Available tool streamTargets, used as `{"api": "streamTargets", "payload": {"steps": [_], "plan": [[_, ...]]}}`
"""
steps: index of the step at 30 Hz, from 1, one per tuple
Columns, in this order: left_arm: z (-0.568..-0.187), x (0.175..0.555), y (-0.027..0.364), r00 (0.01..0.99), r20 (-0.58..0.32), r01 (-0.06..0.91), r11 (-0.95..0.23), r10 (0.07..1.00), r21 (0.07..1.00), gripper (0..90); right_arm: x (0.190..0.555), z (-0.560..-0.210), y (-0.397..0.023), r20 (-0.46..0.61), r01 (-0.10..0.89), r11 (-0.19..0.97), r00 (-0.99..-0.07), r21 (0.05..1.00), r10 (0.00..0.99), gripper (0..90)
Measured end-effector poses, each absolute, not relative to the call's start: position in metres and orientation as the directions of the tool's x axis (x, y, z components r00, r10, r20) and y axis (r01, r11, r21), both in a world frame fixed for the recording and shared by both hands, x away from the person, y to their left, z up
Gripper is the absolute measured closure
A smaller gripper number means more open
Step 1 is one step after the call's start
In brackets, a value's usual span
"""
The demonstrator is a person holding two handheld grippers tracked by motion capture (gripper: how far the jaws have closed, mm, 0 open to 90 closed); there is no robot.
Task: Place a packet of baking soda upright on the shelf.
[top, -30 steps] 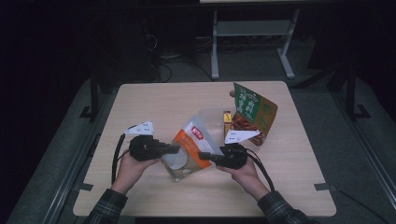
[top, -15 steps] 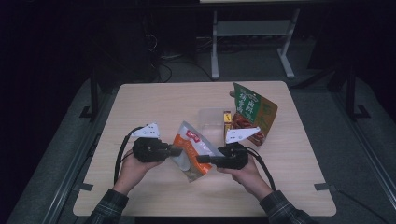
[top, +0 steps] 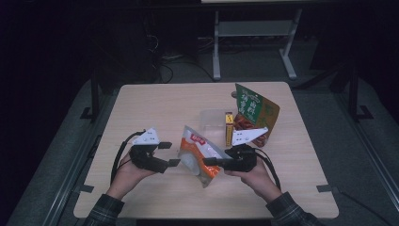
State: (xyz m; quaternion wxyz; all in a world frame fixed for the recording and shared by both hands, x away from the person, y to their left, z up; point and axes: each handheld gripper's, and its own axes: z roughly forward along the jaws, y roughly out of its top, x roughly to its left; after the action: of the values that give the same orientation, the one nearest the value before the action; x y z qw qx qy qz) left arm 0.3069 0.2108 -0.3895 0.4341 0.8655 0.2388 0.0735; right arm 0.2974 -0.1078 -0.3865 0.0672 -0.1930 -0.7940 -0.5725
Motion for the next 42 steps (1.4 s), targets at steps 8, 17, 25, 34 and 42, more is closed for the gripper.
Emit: {"api": "streamTargets", "payload": {"steps": [8, 17, 25, 34, 42], "plan": [[-0.421, 0.285, 0.218, 0.838, -0.109, 0.419, -0.502, 0.535, 0.757, 13.7, 0.294, -0.375, -0.124, 0.317, 0.381, 0.268, -0.914, 0.885, 0.254, 90.0], [-0.438, 0.283, 0.226, 0.818, -0.12, 0.447, -0.49, 0.563, 0.748, 14.0, 0.296, -0.357, -0.142, 0.29, 0.368, 0.259, -0.911, 0.893, 0.293, 90.0], [-0.444, 0.285, 0.219, 0.834, -0.097, 0.428, -0.528, 0.543, 0.734, 14.3, 0.302, -0.336, -0.154, 0.259, 0.34, 0.228, -0.911, 0.913, 0.322, 90.0], [-0.447, 0.284, 0.216, 0.843, -0.089, 0.42, -0.545, 0.531, 0.726, 14.3, 0.322, -0.313, -0.157, 0.246, 0.336, 0.175, -0.883, 0.925, 0.399, 90.0], [-0.448, 0.284, 0.216, 0.847, -0.082, 0.415, -0.558, 0.525, 0.719, 14.6, 0.346, -0.309, -0.154, 0.253, 0.345, 0.131, -0.854, 0.929, 0.454, 90.0]]}}
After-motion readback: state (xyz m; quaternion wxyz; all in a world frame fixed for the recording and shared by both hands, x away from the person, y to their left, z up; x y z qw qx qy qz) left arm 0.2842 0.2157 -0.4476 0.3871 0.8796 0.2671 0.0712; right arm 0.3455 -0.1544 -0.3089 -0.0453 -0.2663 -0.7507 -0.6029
